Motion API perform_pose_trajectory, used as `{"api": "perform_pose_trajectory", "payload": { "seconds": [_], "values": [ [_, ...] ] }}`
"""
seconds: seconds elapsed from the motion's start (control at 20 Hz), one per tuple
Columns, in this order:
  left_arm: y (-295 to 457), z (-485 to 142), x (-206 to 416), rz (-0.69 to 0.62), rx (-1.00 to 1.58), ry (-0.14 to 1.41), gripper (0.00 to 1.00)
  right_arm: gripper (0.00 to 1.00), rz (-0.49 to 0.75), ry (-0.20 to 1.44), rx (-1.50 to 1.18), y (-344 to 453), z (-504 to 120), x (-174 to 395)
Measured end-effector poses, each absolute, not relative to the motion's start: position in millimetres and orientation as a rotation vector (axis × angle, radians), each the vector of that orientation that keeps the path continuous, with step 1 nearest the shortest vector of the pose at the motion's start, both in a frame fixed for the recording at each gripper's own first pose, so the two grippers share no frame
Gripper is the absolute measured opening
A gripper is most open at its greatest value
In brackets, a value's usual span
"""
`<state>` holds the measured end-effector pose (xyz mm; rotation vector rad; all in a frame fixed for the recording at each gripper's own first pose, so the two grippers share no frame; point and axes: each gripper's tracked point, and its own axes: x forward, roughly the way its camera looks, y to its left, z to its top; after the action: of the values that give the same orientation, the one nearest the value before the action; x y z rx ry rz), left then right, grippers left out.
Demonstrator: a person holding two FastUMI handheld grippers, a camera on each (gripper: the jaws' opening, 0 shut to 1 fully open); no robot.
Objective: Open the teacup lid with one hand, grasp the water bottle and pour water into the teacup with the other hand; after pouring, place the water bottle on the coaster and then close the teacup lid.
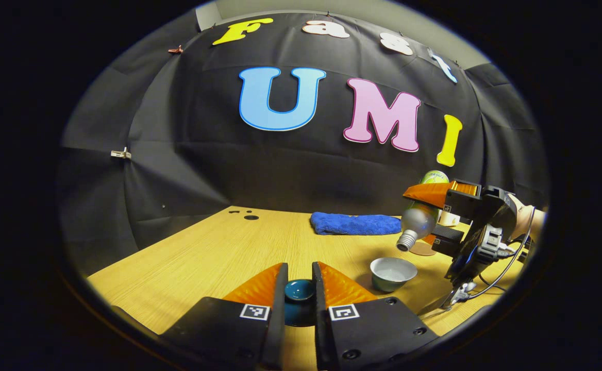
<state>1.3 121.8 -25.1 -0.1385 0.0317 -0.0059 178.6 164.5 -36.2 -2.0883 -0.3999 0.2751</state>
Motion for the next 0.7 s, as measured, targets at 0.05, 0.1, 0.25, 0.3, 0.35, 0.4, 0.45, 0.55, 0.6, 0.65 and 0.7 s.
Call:
{"api": "perform_pose_trajectory", "payload": {
  "seconds": [0.05,0.1,0.25,0.3,0.35,0.4,0.45,0.55,0.6,0.65,0.7],
  "values": [
    [122.8,-25.2,1.1,-0.002,-0.14,0.033,0.28,0.79,0.278,-0.392,-2.072,165.2,-37.2,179.8],
    [124.9,-26.3,0.4,0.004,-0.141,0.034,0.28,0.79,0.285,-0.38,-2.051,164.5,-37.9,178.9],
    [128.0,-26.7,-2.4,0.019,-0.13,0.036,0.28,0.79,0.297,-0.351,-1.927,160.9,-33.9,184.8],
    [128.5,-25.6,-3.9,0.023,-0.123,0.035,0.28,0.79,0.294,-0.34,-1.881,157.6,-32.3,186.2],
    [128.4,-24.7,-5.3,0.024,-0.118,0.035,0.28,0.79,0.293,-0.308,-1.821,152.3,-33.8,189.4],
    [128.6,-24.9,-8.2,0.023,-0.118,0.036,0.28,0.78,0.306,-0.254,-1.741,146.0,-39.0,191.5],
    [127.6,-24.2,-8.4,0.022,-0.12,0.036,0.28,0.79,0.313,-0.198,-1.651,141.0,-43.1,193.8],
    [126.6,-23.9,-8.6,0.022,-0.117,0.037,0.27,0.78,0.311,-0.107,-1.489,124.5,-49.1,191.5],
    [125.5,-23.2,-9.1,0.021,-0.117,0.036,0.27,0.79,0.3,-0.081,-1.416,118.6,-46.5,189.3],
    [123.7,-23.3,-8.4,0.018,-0.118,0.037,0.28,0.8,0.297,-0.065,-1.34,115.1,-45.3,185.9],
    [121.5,-22.3,-7.6,0.014,-0.12,0.038,0.28,0.79,0.302,-0.047,-1.265,116.5,-47.2,178.5]
  ]
}}
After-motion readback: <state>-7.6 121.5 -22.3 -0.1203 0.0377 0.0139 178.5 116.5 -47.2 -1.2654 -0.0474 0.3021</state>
